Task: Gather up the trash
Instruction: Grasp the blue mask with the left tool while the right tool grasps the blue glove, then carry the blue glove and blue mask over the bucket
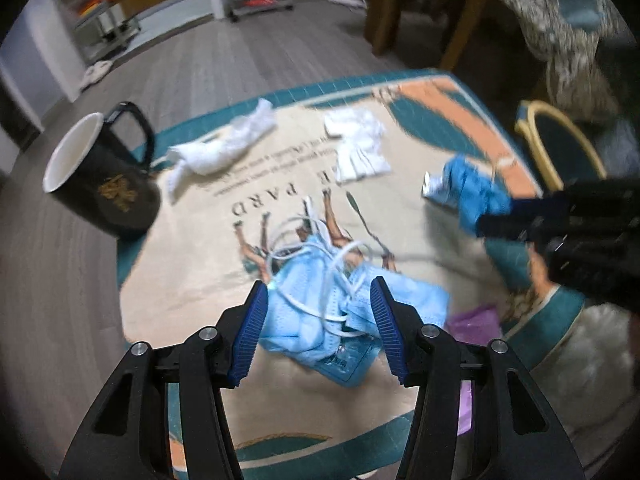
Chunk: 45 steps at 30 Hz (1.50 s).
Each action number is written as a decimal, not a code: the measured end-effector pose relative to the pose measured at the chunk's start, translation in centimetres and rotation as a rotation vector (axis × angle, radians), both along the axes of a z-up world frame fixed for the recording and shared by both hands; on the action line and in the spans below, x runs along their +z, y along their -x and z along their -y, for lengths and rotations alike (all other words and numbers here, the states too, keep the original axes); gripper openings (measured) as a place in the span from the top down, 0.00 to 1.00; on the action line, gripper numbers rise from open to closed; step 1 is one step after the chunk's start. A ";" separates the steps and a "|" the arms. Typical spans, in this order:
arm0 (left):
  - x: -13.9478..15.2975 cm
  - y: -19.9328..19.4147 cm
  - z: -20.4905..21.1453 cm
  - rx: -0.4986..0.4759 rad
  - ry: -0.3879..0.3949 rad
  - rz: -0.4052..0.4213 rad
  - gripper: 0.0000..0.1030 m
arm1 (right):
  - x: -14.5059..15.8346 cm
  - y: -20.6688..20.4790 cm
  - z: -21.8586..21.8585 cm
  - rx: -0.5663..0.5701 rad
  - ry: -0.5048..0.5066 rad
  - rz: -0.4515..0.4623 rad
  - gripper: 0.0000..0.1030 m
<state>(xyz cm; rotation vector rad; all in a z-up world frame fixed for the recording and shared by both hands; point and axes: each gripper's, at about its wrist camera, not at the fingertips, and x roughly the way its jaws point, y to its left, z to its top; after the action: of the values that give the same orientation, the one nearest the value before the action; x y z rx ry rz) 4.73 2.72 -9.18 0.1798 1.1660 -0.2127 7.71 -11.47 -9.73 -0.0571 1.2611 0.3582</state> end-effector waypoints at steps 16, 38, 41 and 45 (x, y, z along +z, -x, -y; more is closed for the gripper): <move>5.3 0.0 0.3 -0.001 0.117 0.113 0.97 | 3.2 -0.9 1.7 -0.045 -0.113 0.073 0.80; 12.3 -0.5 1.8 -0.014 0.181 0.306 0.97 | 6.9 -1.2 6.4 -0.150 -0.177 0.163 0.80; 13.0 -0.5 2.9 -0.036 0.188 0.317 0.97 | 7.8 -0.8 7.3 -0.155 -0.199 0.177 0.80; 13.5 -0.6 4.1 -0.060 0.204 0.326 0.97 | 9.5 -0.1 9.0 -0.160 -0.219 0.207 0.80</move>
<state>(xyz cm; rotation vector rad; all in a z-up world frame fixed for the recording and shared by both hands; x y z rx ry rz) 5.33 -1.42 4.30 0.0659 0.8100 -0.3405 7.85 -20.45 -0.28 0.1885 1.0087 0.3408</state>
